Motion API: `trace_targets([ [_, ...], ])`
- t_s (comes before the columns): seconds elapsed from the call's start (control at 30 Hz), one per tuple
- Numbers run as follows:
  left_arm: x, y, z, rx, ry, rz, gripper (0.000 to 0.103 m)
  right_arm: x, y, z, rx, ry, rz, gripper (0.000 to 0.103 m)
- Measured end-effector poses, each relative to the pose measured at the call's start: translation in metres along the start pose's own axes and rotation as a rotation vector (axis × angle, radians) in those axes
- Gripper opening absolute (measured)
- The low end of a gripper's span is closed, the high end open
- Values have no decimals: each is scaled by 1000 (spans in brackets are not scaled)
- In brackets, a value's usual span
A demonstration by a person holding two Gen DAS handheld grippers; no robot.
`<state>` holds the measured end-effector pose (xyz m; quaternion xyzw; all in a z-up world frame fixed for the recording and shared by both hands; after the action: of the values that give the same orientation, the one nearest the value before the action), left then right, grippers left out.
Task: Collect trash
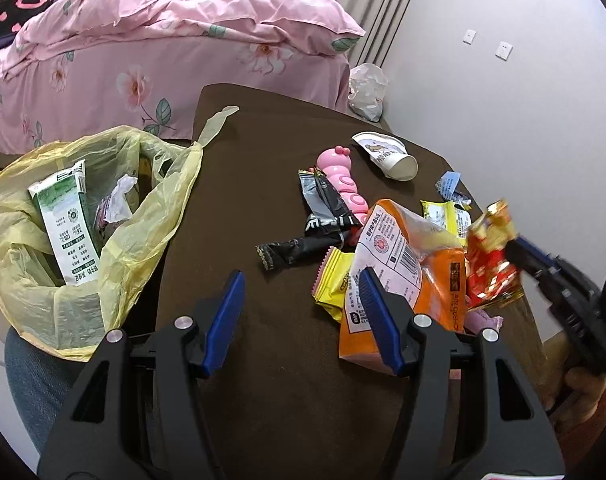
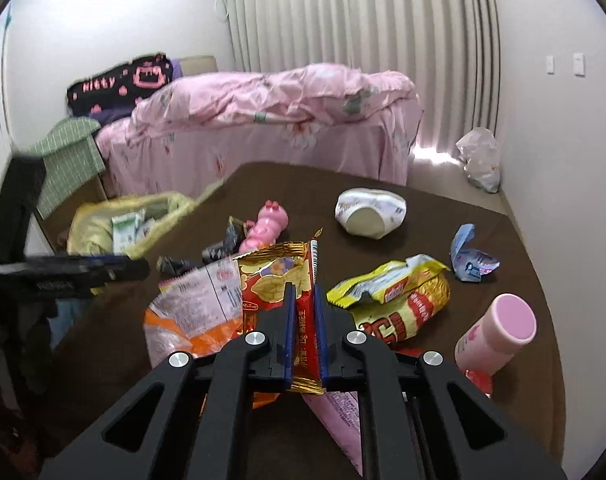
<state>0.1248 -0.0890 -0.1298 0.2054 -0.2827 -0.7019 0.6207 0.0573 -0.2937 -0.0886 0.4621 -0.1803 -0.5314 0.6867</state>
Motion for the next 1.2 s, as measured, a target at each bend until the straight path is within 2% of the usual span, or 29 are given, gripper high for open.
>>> trace_targets([
  [0.1, -1, 0, 1, -4, -19, 14, 56, 4, 2, 10, 11, -37, 16, 10],
  [0.2, 0, 1, 6, -3, -88, 51, 57, 13, -1, 17, 7, -72, 13, 10],
  [0.23, 3, 0, 8, -6, -109, 57, 66, 17, -2, 19, 6, -80, 5, 10],
  [0.3, 15, -5, 9, -43, -204, 56, 78, 27, -8, 25, 8, -94, -26, 10],
  [0.33, 21, -8, 7, -61, -224, 51, 78, 31, -11, 27, 11, -95, -39, 10],
  [0.37, 26, -13, 5, -84, -228, 42, 78, 35, -14, 30, 18, -98, -58, 10],
  [0.53, 38, -30, -2, -130, -130, 28, 76, 48, -25, 41, 49, -99, -108, 10],
  [0.7, 48, -40, -9, -205, -119, 73, 65, 54, -34, 44, 75, -74, -145, 10],
  [0.73, 50, -41, -9, -213, -127, 82, 60, 55, -36, 44, 78, -67, -149, 10],
  [0.77, 54, -41, -10, -220, -139, 87, 59, 55, -38, 44, 81, -64, -151, 10],
  [0.83, 58, -39, -9, -208, -143, 89, 42, 54, -40, 45, 85, -63, -151, 10],
  [0.93, 55, -30, -1, -150, -134, 95, 34, 51, -42, 50, 103, -56, -145, 10],
  [1.07, 50, -17, 21, -27, -100, 65, 31, 52, -42, 57, 125, -54, -148, 10],
  [1.2, 46, -5, 36, 50, -77, 47, 31, 51, -42, 64, 145, -48, -154, 10],
])
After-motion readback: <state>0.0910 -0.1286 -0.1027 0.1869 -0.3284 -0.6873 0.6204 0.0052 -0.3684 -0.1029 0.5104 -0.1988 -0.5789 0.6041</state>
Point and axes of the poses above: each gripper's, at about its wrist camera, not at the fingertips, and z roughly against the way its jaws point, x to its right, y to its top, the point moved 7 cm from there along -z, roughly the way its jaws point, and after that the axes turned 15 degrees about y, right-handed, at the moved point
